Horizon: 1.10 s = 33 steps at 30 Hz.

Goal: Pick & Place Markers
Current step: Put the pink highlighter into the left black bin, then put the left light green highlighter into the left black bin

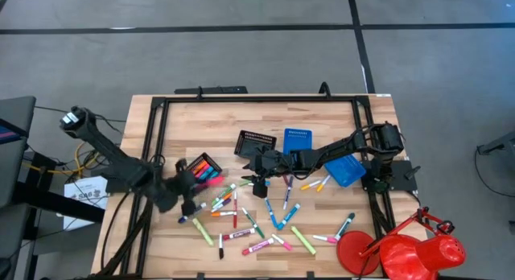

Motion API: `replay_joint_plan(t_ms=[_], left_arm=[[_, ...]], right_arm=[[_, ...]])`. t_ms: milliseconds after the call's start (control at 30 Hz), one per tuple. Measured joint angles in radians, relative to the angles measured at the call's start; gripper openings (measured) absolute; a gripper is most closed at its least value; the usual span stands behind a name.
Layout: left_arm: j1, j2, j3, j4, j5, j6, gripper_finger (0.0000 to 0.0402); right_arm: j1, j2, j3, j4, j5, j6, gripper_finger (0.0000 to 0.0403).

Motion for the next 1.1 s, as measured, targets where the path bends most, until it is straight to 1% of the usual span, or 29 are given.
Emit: replay_joint_plan(t_ms=[133, 167, 300, 400, 700, 767, 867, 967, 1000, 1100], left_arm=[[0.098, -0.045, -0.103, 0.005, 0.179, -0.170, 0.0078], [0.113, -0.046, -0.127, 0.004, 0.206, -0.197, 0.0079], [0.155, -0.046, -0.192, 0.009, 0.217, -0.223, 0.0091], [0.182, -0.045, -0.215, 0.006, 0.218, -0.224, 0.0097], [0.201, -0.046, -0.215, 0.036, 0.226, -0.224, 0.0119], [0.201, -0.046, -0.205, 0.054, 0.263, -0.224, 0.0123], [0.198, -0.047, -0.157, 0.080, 0.328, -0.211, 0.0123], [0.182, -0.047, -0.121, 0.104, 0.445, -0.130, 0.0116], [0.174, -0.047, -0.118, 0.138, 0.479, -0.096, 0.0113], [0.138, -0.040, -0.117, 0.224, 0.523, -0.003, 0.0105]], right_arm=[[0.000, 0.000, 0.000, 0.000, 0.000, 0.010, 0.0155], [0.000, 0.000, 0.000, 0.000, 0.000, 0.009, 0.0155], [0.000, 0.000, 0.000, -0.001, 0.000, 0.009, 0.0155], [0.000, 0.000, 0.000, -0.001, 0.000, 0.009, 0.0155], [0.000, 0.000, 0.000, -0.001, 0.000, 0.008, 0.0155], [0.000, 0.000, 0.000, -0.001, 0.000, 0.007, 0.0155], [0.000, 0.000, 0.000, -0.001, 0.000, 0.007, 0.0155], [0.000, 0.000, 0.000, -0.001, 0.000, 0.007, 0.0155], [0.000, 0.000, 0.000, -0.001, 0.000, 0.007, 0.0155], [0.000, 0.000, 0.000, -0.001, 0.000, 0.007, 0.0155]])
